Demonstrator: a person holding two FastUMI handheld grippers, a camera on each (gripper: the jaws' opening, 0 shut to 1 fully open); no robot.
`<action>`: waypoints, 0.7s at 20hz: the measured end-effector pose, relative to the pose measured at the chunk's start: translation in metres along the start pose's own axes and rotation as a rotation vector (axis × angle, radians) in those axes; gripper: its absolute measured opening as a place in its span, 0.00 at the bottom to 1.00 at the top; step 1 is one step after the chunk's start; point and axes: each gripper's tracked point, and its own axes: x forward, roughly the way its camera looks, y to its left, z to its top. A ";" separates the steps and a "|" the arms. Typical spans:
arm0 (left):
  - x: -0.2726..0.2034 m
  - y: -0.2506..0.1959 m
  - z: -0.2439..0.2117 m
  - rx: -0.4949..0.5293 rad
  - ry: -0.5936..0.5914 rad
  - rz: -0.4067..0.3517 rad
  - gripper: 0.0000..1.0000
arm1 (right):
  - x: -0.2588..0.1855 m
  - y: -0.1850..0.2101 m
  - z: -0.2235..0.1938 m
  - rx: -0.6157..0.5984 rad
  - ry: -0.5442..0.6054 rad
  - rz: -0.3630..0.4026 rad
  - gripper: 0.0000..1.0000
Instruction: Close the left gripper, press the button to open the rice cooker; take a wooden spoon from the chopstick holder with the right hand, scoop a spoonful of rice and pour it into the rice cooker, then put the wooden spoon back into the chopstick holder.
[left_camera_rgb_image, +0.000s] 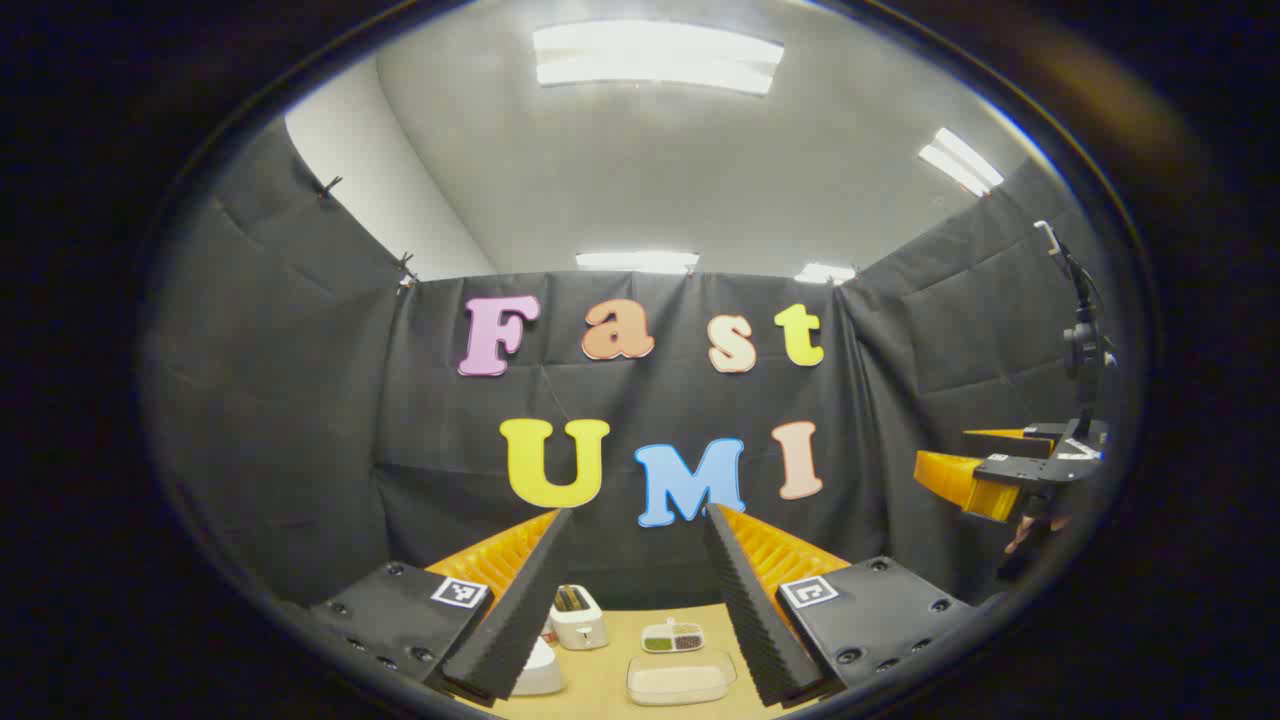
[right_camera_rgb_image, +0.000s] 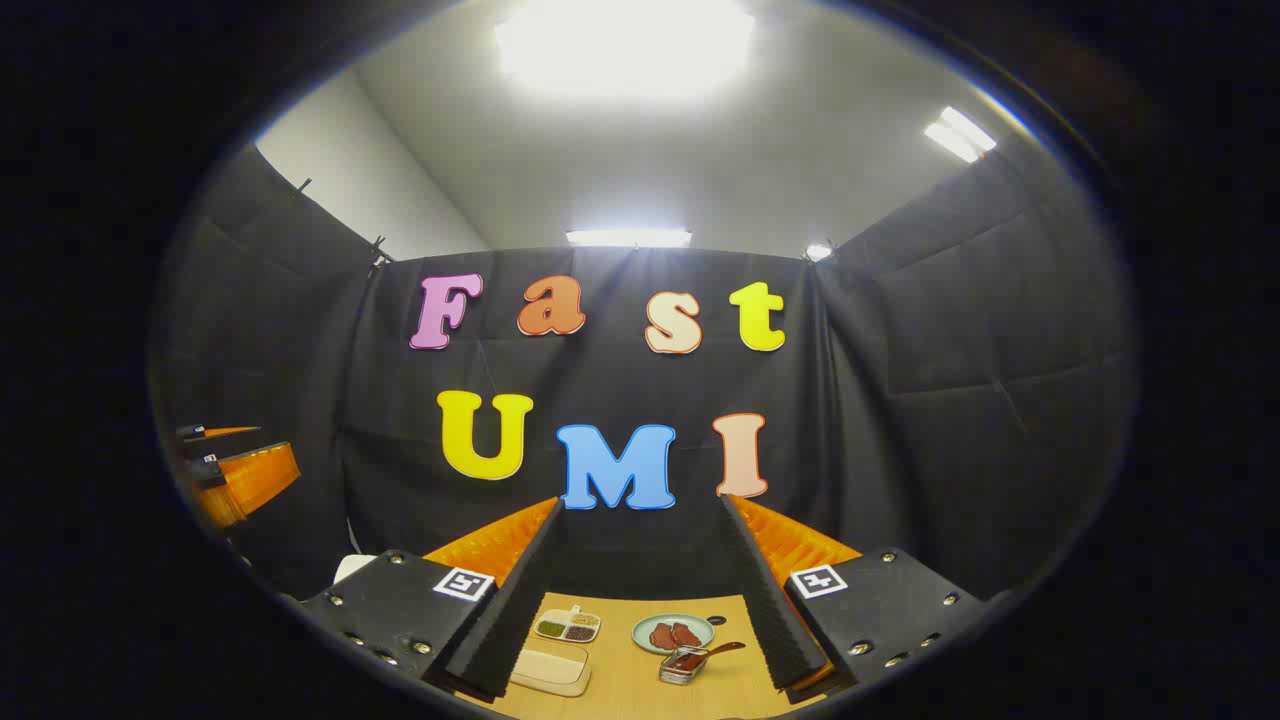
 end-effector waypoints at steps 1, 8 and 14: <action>-0.002 -0.001 -0.001 -0.001 0.003 0.005 0.87 | -0.001 -0.001 -0.001 0.002 -0.001 0.004 0.92; -0.016 -0.006 0.003 0.021 0.013 0.049 0.86 | -0.007 -0.014 -0.001 0.020 0.003 0.027 0.92; -0.026 -0.012 -0.003 0.025 0.033 0.090 0.86 | -0.010 -0.024 -0.005 0.024 0.011 0.054 0.92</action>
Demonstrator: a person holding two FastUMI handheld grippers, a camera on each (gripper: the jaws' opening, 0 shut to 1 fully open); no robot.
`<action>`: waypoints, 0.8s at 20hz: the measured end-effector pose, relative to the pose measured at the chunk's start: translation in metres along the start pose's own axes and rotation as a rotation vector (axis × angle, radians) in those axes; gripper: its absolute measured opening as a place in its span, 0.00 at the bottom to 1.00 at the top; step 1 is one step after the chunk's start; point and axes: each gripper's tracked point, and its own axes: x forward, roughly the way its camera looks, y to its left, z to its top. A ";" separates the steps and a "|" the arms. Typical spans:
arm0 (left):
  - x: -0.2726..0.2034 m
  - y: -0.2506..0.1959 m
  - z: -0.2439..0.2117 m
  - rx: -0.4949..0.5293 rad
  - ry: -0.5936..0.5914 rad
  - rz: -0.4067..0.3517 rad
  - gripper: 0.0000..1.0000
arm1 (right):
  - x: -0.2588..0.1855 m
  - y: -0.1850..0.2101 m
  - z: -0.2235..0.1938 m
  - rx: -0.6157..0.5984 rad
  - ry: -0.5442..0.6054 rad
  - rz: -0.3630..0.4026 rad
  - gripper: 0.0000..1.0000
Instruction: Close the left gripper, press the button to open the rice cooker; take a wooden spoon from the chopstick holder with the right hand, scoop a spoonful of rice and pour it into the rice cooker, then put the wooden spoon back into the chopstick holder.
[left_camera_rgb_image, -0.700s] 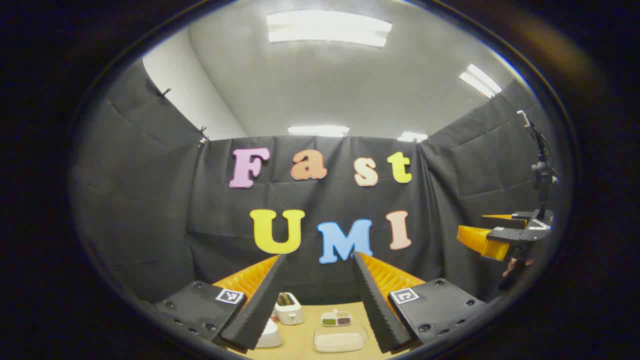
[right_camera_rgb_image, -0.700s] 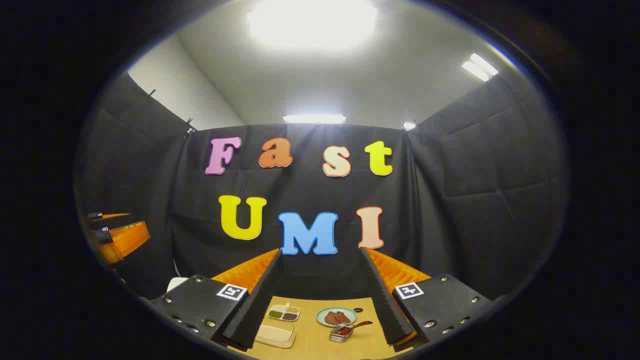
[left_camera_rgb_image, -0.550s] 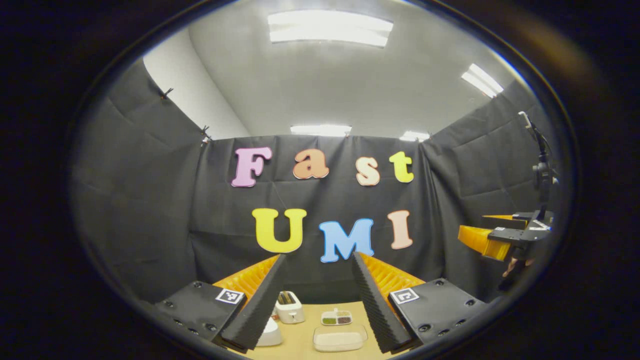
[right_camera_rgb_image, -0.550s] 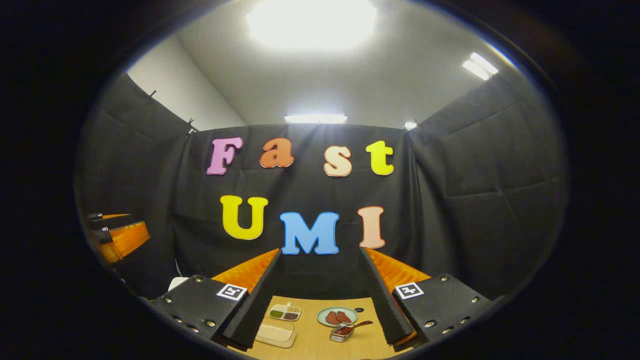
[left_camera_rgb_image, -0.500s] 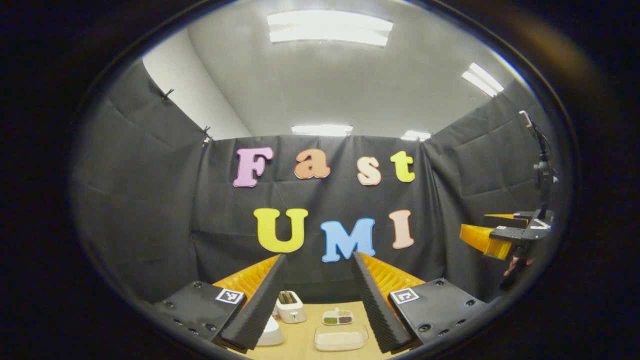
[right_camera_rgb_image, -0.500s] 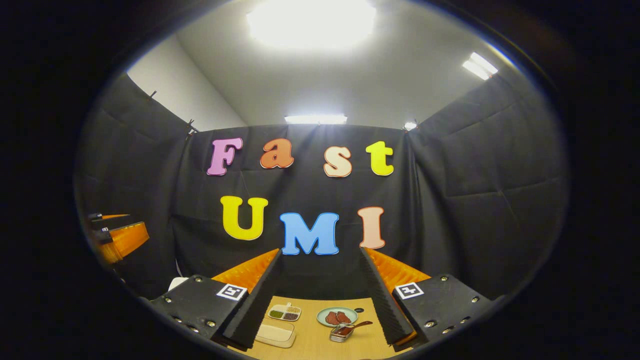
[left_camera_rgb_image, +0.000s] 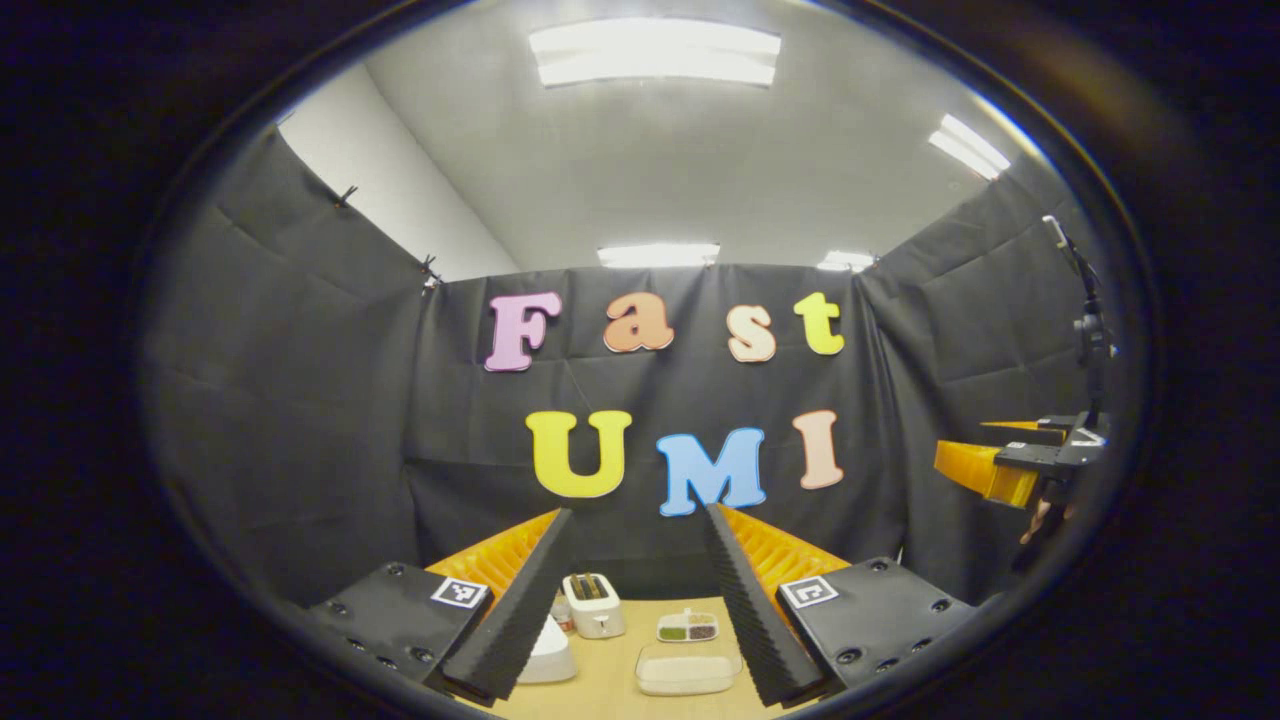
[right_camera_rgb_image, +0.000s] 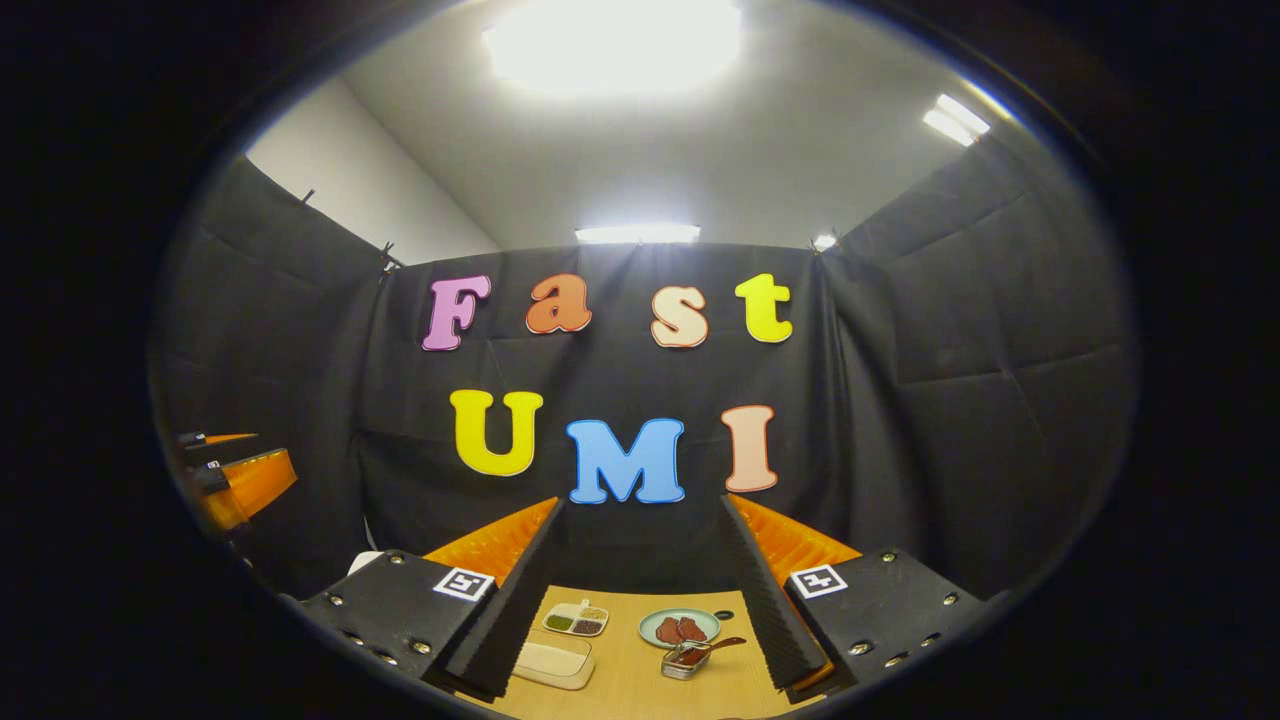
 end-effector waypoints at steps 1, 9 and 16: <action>-0.001 -0.002 -0.001 -0.003 0.006 0.006 0.86 | 0.000 -0.001 -0.002 0.002 0.004 0.006 0.92; -0.003 -0.019 -0.015 -0.012 0.048 0.070 0.87 | -0.003 -0.018 -0.009 -0.022 -0.004 0.057 0.92; 0.011 0.012 -0.045 0.084 0.074 0.171 0.86 | 0.013 -0.013 -0.019 -0.040 0.003 0.074 0.92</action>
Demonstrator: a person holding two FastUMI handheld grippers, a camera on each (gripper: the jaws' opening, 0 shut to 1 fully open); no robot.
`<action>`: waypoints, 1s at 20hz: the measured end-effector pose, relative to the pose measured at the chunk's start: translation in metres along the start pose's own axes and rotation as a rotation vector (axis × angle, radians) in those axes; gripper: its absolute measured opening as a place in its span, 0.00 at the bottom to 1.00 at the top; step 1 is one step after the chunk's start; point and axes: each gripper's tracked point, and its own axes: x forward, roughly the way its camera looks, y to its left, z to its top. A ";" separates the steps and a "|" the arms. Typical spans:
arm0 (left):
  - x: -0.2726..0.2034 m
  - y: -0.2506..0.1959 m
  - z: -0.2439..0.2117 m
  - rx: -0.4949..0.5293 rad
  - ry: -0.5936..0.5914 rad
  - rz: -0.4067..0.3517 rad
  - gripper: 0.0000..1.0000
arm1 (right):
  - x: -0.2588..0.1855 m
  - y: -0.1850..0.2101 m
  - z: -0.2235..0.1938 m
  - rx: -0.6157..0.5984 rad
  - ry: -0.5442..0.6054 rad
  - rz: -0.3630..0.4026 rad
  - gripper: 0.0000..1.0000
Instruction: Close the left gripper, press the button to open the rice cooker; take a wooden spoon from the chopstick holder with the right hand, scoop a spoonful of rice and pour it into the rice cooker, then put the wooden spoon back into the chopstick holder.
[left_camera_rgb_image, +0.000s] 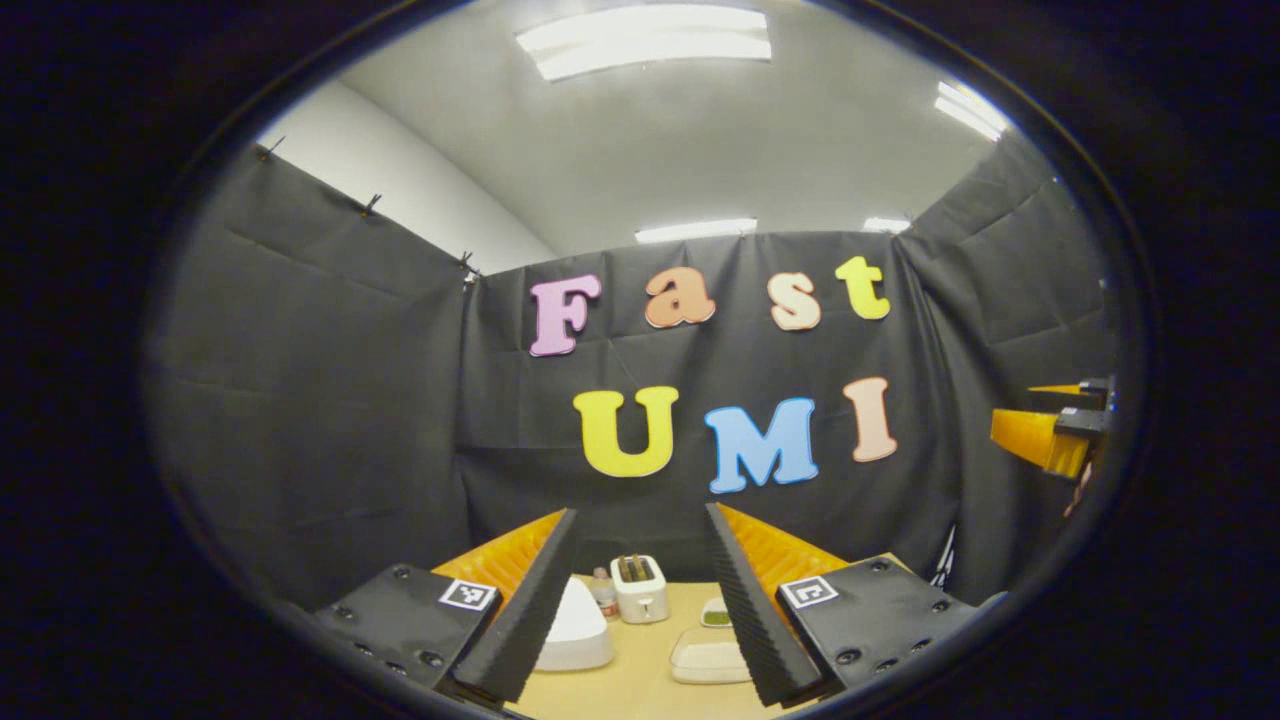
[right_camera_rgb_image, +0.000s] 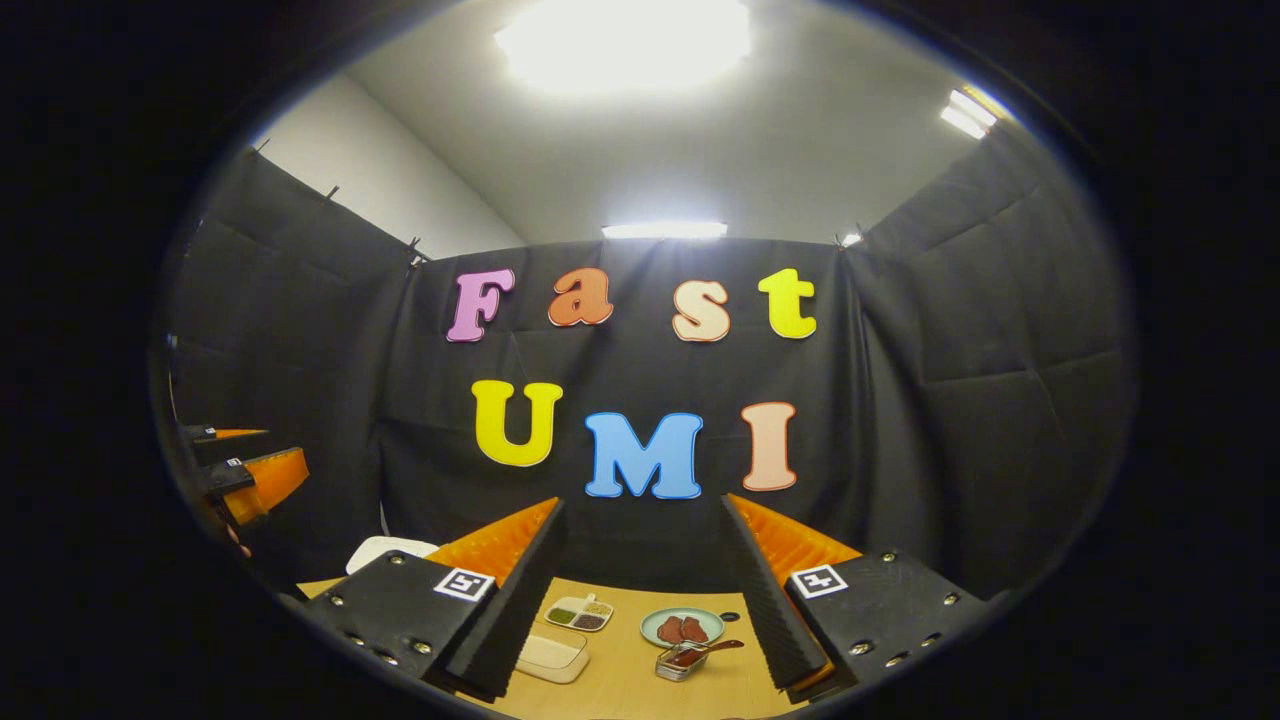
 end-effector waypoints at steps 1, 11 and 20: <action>0.012 0.008 -0.009 0.002 0.006 0.011 0.84 | 0.005 0.003 0.001 -0.004 -0.002 -0.012 0.92; 0.147 0.110 -0.148 0.042 0.205 0.135 0.32 | 0.061 0.057 0.006 -0.080 0.020 -0.118 0.92; 0.239 0.155 -0.353 0.027 0.533 0.141 0.10 | 0.092 0.092 -0.028 -0.184 0.149 -0.187 0.92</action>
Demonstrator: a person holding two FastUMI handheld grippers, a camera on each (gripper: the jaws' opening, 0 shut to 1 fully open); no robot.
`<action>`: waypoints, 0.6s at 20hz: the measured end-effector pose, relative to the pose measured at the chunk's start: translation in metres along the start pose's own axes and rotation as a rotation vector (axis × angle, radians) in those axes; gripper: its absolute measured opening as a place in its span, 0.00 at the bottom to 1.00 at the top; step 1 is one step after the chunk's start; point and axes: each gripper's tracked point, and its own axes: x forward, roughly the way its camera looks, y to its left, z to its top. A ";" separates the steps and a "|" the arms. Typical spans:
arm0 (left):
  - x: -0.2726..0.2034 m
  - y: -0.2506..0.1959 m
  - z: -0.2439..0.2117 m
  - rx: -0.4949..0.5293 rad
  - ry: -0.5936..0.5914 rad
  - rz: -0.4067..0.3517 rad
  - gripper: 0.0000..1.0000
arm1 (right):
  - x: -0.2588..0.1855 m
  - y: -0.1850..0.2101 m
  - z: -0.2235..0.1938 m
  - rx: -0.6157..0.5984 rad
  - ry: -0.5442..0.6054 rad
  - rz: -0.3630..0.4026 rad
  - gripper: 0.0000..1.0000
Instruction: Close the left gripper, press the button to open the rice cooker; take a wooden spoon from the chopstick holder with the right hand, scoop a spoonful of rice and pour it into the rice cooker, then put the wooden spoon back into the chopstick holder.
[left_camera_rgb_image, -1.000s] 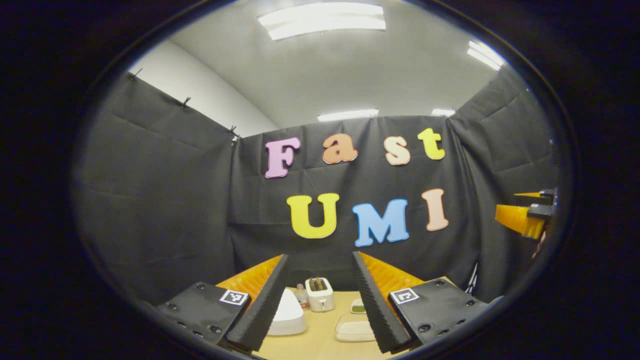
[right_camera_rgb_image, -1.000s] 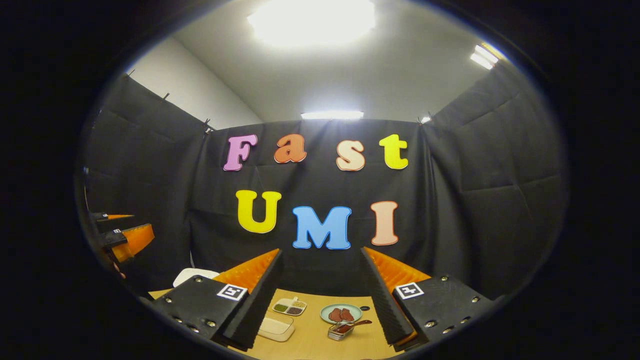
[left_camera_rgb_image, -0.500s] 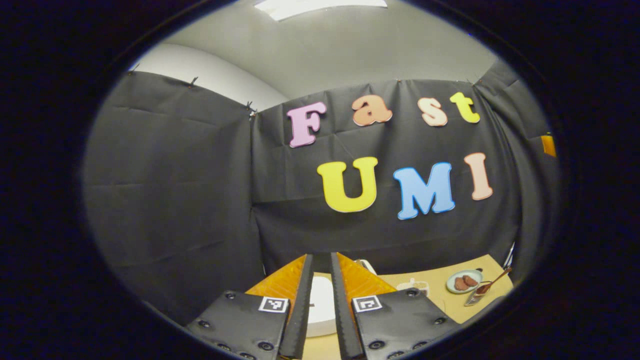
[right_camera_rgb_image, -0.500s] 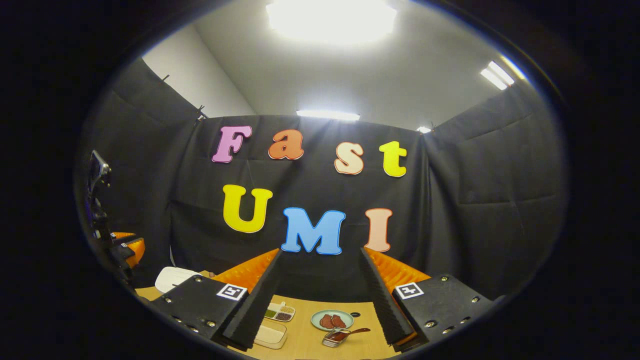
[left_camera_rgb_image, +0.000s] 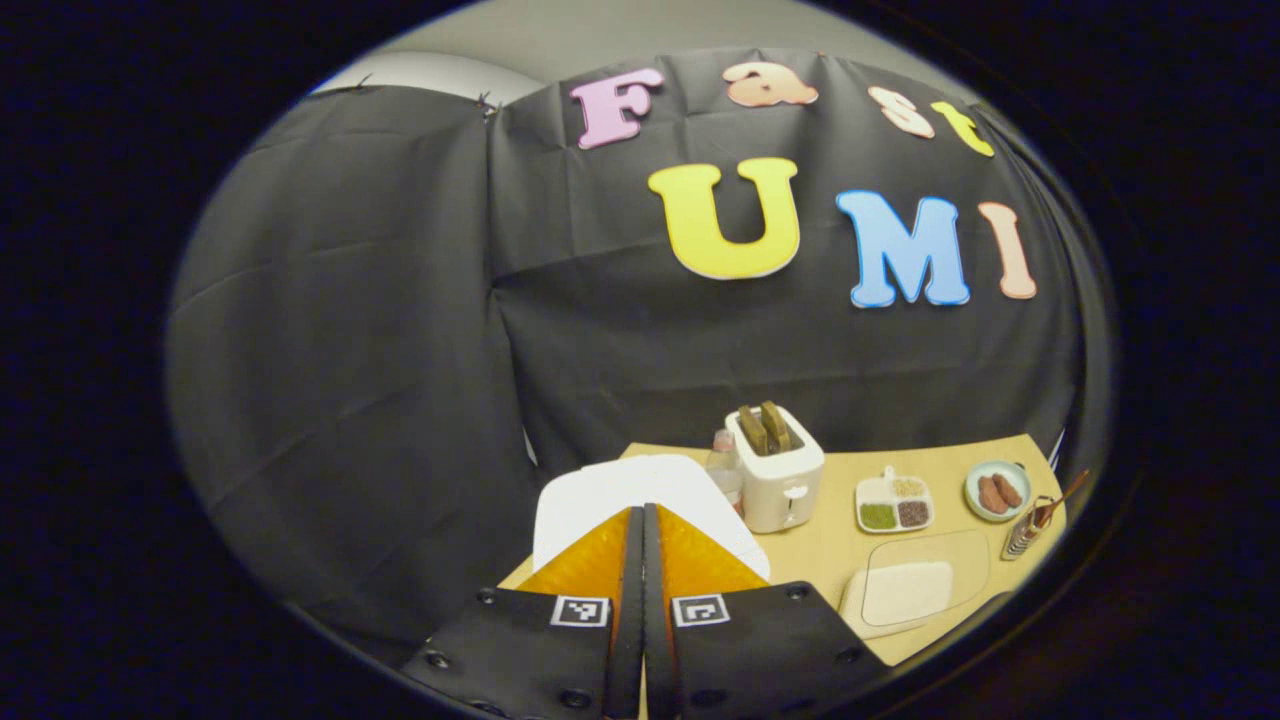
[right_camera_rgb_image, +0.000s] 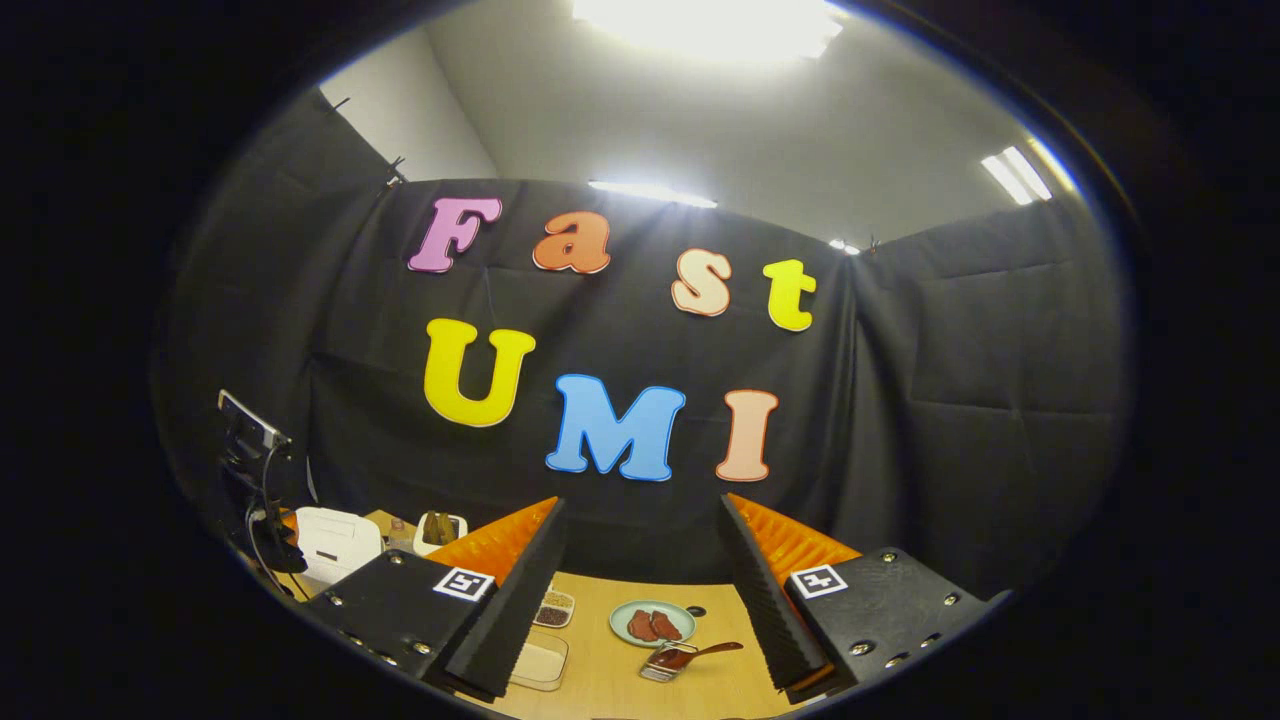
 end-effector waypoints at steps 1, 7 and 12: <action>0.017 0.002 -0.014 -0.011 0.041 0.001 0.10 | 0.002 0.004 -0.003 -0.021 0.012 0.001 0.92; 0.080 0.007 -0.064 -0.029 0.181 0.041 0.09 | 0.013 0.019 -0.019 -0.048 0.081 0.003 0.92; 0.112 0.005 -0.093 -0.003 0.249 0.041 0.09 | 0.011 0.020 -0.021 -0.070 0.095 -0.009 0.90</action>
